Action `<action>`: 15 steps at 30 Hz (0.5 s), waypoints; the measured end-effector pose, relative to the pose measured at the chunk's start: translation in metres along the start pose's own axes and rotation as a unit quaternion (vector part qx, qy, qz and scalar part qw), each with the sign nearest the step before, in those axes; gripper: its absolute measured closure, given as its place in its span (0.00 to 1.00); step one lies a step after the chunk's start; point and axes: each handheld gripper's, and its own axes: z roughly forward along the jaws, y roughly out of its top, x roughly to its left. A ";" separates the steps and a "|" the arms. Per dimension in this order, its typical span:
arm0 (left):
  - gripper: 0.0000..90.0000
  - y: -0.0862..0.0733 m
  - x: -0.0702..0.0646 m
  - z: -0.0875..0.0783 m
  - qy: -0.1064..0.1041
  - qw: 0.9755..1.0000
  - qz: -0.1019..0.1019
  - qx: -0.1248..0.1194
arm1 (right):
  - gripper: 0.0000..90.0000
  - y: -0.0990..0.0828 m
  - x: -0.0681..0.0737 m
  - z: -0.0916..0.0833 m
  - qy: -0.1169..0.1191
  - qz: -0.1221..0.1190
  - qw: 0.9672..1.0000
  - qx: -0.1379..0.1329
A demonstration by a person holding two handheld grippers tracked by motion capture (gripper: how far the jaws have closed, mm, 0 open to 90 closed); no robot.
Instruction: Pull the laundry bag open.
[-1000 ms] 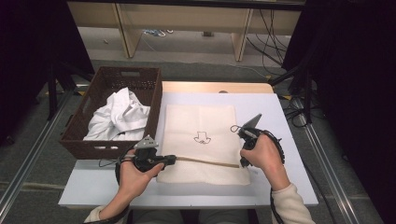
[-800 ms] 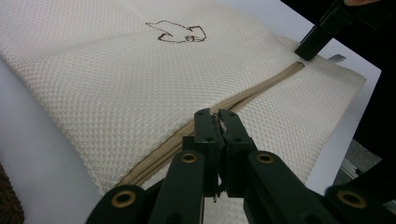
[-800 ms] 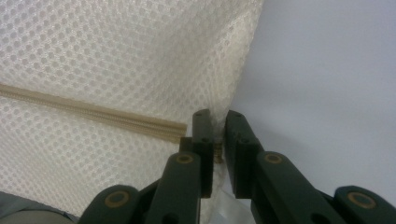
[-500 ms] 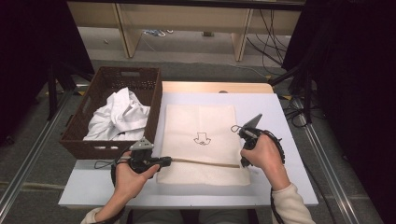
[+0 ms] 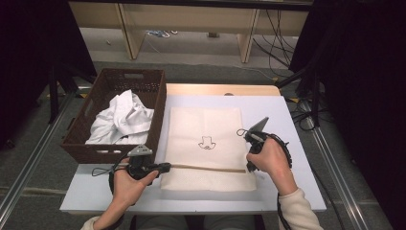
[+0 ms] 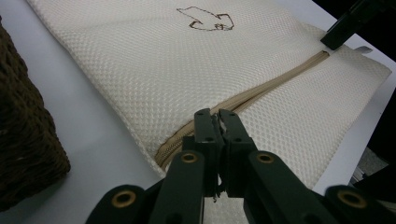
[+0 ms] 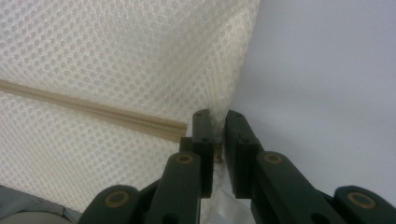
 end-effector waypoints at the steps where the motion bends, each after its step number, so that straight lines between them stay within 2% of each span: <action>1: 0.97 -0.001 0.002 0.000 0.001 1.000 0.002 0.003 | 0.93 0.000 0.001 0.000 0.000 0.006 1.000 0.002; 3: 0.96 -0.004 0.003 0.001 0.004 1.000 -0.005 0.002 | 0.93 0.000 0.000 0.000 0.000 0.001 1.000 -0.001; 4: 0.96 -0.005 0.004 0.000 0.007 1.000 -0.002 0.005 | 0.93 0.000 0.001 0.000 0.000 0.001 1.000 0.000; 5: 0.97 -0.006 0.005 0.000 0.009 1.000 -0.003 0.007 | 0.93 -0.001 -0.001 0.001 -0.004 -0.008 1.000 -0.004; 8: 0.97 -0.008 0.007 0.000 0.013 1.000 -0.004 0.009 | 0.93 -0.001 -0.001 0.002 -0.006 -0.009 1.000 -0.005; 9: 0.96 -0.009 0.007 0.000 0.017 1.000 -0.002 0.010 | 0.93 -0.001 0.002 0.003 -0.004 0.012 1.000 -0.006; 10: 0.96 -0.009 0.007 0.000 0.020 1.000 -0.002 0.009 | 0.93 -0.002 0.003 0.003 -0.005 0.016 1.000 -0.006; 11: 0.97 -0.009 0.008 -0.001 0.024 1.000 0.002 0.011 | 0.93 -0.001 0.002 0.001 -0.007 0.009 1.000 0.002; 13: 0.96 -0.010 0.010 -0.003 0.028 0.999 0.010 0.020 | 0.93 -0.001 0.002 0.001 -0.004 0.013 1.000 0.006; 15: 0.97 -0.012 0.010 -0.002 0.030 0.999 0.001 0.014 | 0.93 -0.002 0.000 0.002 0.001 0.011 1.000 0.002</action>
